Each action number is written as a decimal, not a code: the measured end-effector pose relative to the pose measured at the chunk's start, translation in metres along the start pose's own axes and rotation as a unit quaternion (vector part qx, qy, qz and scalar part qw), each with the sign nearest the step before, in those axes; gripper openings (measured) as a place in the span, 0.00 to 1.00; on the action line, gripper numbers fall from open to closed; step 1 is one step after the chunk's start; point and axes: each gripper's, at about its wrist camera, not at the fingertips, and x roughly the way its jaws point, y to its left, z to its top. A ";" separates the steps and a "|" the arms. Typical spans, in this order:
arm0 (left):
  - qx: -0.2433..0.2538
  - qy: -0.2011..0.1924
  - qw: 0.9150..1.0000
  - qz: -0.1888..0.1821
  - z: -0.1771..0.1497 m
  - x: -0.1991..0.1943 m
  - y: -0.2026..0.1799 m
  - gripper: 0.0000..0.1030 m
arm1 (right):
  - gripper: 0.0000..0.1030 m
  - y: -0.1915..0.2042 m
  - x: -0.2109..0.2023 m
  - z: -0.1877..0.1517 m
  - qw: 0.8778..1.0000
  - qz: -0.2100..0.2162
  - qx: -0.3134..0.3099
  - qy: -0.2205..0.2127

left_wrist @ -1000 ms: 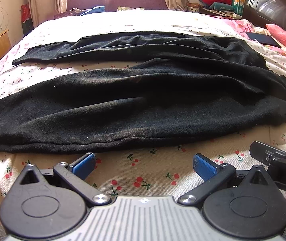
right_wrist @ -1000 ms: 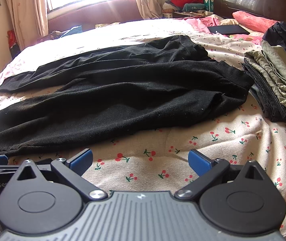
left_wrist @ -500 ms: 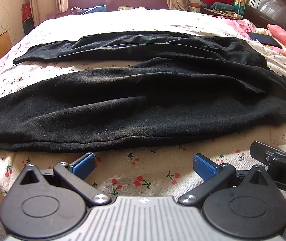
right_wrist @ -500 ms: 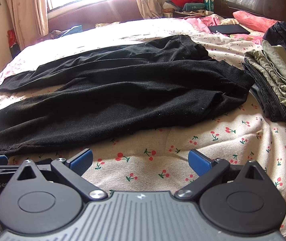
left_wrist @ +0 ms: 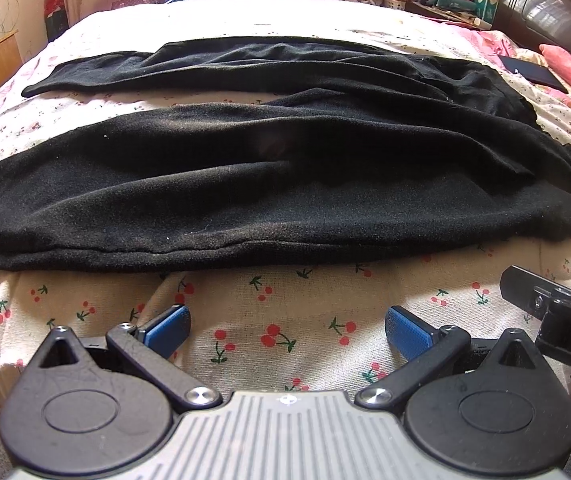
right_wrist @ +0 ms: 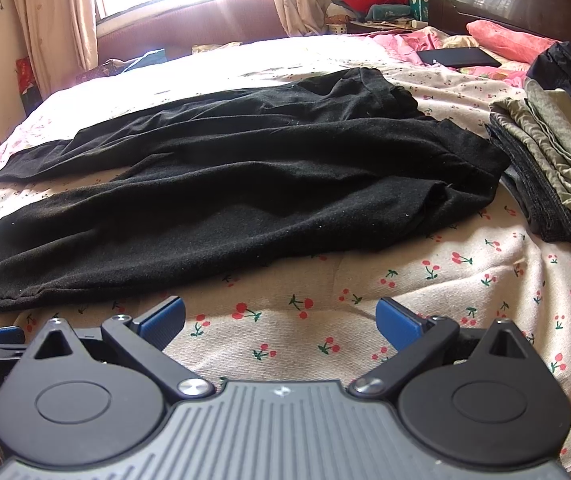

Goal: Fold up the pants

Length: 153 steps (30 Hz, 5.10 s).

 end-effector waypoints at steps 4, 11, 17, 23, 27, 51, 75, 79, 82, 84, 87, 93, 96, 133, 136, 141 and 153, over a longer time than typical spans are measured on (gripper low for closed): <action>-0.002 0.007 1.000 0.002 -0.001 0.002 -0.001 1.00 | 0.97 0.001 0.000 0.000 1.000 0.000 -0.004 0.001; -0.002 0.025 1.000 0.007 -0.003 0.007 0.000 1.00 | 0.97 0.001 0.000 0.000 1.000 0.000 -0.004 0.002; -0.006 0.034 0.999 0.010 -0.006 0.009 0.001 1.00 | 0.97 0.001 0.000 0.000 1.000 0.000 -0.004 0.002; -0.003 0.047 0.999 0.010 -0.009 0.013 0.001 1.00 | 0.97 0.001 0.000 0.000 1.000 0.000 -0.004 0.002; -0.001 0.043 0.999 0.008 -0.013 0.013 0.001 1.00 | 0.97 0.001 0.000 0.000 1.000 0.000 -0.004 0.002; 0.045 0.000 0.999 0.026 -0.006 -0.033 -0.009 1.00 | 0.97 -0.010 -0.020 0.006 0.999 0.028 0.004 -0.031; 0.195 -0.126 0.971 -0.054 0.204 0.041 0.032 1.00 | 0.96 0.003 0.098 0.189 0.980 0.074 -0.175 -0.059; 0.262 -0.145 0.953 -0.033 0.258 0.107 0.046 1.00 | 0.85 0.020 0.181 0.248 0.964 0.078 -0.249 -0.045; 0.292 -0.125 0.947 -0.043 0.289 0.145 0.055 1.00 | 0.67 0.029 0.243 0.281 0.958 0.089 -0.272 0.010; 0.324 -0.119 0.937 -0.054 0.300 0.159 0.056 1.00 | 0.63 0.036 0.270 0.293 0.953 0.101 -0.283 0.044; 0.352 -0.102 0.927 -0.081 0.318 0.174 0.061 1.00 | 0.63 0.052 0.286 0.300 0.933 0.110 -0.337 0.068; 0.365 -0.063 0.919 -0.131 0.352 0.204 0.077 1.00 | 0.66 0.077 0.327 0.309 0.899 0.114 -0.403 0.124; 0.377 -0.021 0.916 -0.137 0.351 0.229 0.081 1.00 | 0.68 0.082 0.349 0.305 0.893 0.112 -0.412 0.146; 0.314 -0.032 0.939 -0.138 0.060 -0.009 0.098 0.24 | 0.18 0.014 0.036 0.044 0.977 0.107 -0.174 0.054; 0.329 -0.043 0.933 -0.138 0.058 -0.015 0.093 0.24 | 0.33 -0.016 0.012 0.054 0.991 0.089 -0.100 0.013; 0.340 -0.044 0.930 -0.129 0.049 -0.007 0.086 0.28 | 0.41 -0.086 0.009 0.060 0.996 0.038 0.079 -0.025; 0.380 -0.069 0.912 -0.138 0.046 0.002 0.037 0.33 | 0.52 -0.149 0.054 0.061 0.965 0.025 0.259 -0.038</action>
